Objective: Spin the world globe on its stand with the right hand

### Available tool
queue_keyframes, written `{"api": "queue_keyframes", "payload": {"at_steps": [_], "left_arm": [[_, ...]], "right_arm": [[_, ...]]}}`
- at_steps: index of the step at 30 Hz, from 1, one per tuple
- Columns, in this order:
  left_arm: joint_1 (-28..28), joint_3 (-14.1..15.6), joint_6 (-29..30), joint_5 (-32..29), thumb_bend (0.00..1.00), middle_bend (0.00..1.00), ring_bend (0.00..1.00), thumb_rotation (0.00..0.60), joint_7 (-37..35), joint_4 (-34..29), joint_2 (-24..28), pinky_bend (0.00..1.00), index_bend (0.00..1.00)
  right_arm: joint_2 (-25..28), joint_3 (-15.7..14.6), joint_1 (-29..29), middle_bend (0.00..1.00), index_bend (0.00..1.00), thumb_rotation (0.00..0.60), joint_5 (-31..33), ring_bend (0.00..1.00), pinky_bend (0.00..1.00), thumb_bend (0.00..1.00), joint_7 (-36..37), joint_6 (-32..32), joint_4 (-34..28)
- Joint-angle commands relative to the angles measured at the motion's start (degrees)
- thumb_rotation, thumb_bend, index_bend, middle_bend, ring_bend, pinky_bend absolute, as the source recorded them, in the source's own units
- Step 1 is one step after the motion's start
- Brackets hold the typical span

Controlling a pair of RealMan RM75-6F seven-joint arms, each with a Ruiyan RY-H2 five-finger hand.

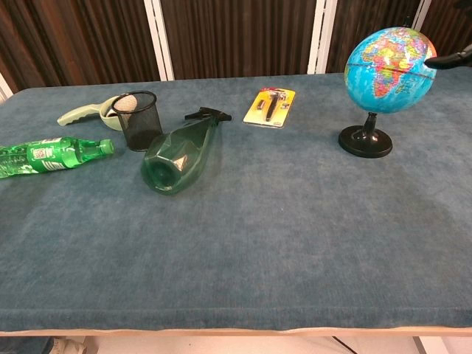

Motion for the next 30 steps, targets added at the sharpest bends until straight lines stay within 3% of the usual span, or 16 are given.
{"api": "queue_keyframes", "payload": {"at_steps": [1,12,30], "left_arm": [[0.03,-0.1,0.08,-0.11,0.35,0.0,0.0,0.6,0.1,-0.07,0.08,0.0,0.0],[0.28,-0.2,0.42,-0.23,0.35,0.0,0.0,0.6,0.13,-0.24,0.23,0.0,0.0],[-0.33,-0.24,-0.91,-0.53,0.35,0.0,0.0,0.6,0.81,-0.05,-0.26,0.0,0.0]], "right_arm": [[-1.46,1.36,1.62,0.0,0.0,0.6,2.09,0.0,0.0,0.13,-3.09,-0.08,-1.73],[-4.24,1.91,3.78,0.0,0.0,0.6,5.1,0.0,0.0,0.13,-7.75,-1.24,0.18],[-3.71,1.09,2.67,0.0,0.0,0.6,6.99,0.0,0.0,0.13,-5.09,-4.44,6.97]]}}
